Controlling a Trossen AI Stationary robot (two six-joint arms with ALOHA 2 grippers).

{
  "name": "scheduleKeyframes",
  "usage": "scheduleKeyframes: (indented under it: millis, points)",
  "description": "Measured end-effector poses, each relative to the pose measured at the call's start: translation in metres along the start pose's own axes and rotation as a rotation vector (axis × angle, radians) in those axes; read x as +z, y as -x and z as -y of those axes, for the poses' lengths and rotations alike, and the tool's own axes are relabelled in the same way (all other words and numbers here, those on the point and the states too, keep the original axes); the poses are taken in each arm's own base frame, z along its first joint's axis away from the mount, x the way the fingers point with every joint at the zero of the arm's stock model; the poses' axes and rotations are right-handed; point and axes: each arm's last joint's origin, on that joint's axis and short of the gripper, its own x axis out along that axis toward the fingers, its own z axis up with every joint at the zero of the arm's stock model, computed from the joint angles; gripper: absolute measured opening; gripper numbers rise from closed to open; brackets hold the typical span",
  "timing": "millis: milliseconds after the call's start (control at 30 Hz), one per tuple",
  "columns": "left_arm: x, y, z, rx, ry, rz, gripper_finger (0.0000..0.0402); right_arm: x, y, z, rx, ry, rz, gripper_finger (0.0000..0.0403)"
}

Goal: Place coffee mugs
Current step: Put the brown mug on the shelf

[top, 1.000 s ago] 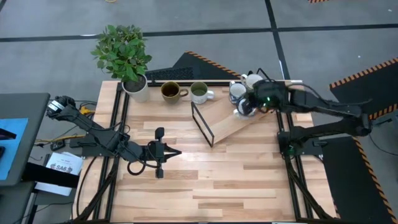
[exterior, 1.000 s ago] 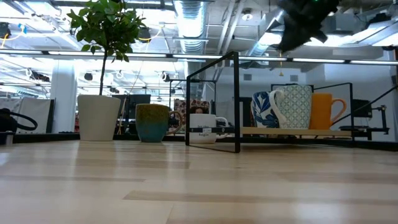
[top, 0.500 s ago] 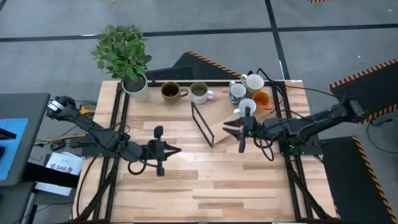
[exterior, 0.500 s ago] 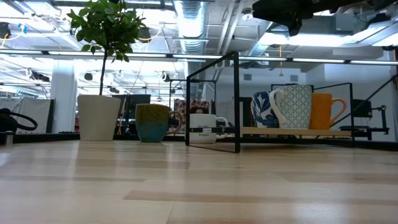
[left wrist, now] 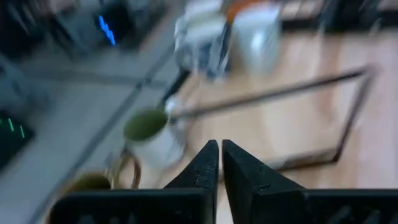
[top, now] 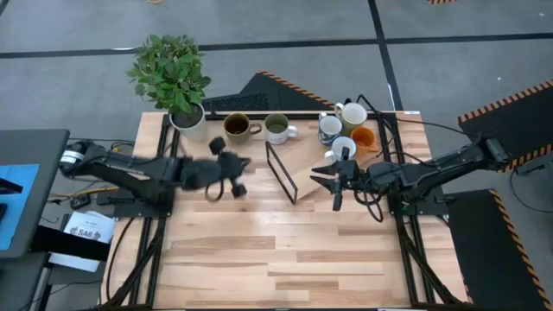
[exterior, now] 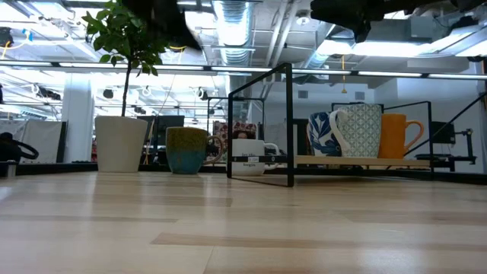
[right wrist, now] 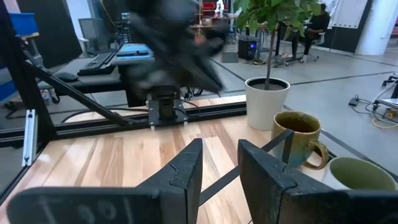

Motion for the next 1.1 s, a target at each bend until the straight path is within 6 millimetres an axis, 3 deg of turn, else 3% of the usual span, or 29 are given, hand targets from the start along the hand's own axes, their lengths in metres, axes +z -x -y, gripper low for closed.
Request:
scheduleKeyframes:
  millis: [167,400,567,933,1100]
  points:
    - [-0.023,-0.033,-0.055,0.046,0.111,-0.23,0.0061,-0.002,-0.001,0.0,-0.002,0.006,-0.013,0.0128]
    - [-0.035,-0.052,-0.109,0.071,0.216,-0.286,0.0152,-0.004,-0.001,0.001,-0.005,0.018,-0.039,0.0128]
    - [-0.046,-0.067,-0.116,0.037,0.216,-0.34,0.0183,-0.004,-0.001,0.0,-0.005,0.017,-0.036,0.0127]
    - [-0.032,-0.13,-0.116,0.035,0.106,-0.592,0.0186,-0.005,-0.001,0.001,-0.005,0.018,-0.044,0.0127]
    - [-0.038,-0.149,-0.119,0.034,0.07,-0.728,0.0186,-0.007,-0.001,0.001,-0.007,0.026,-0.062,0.0127]
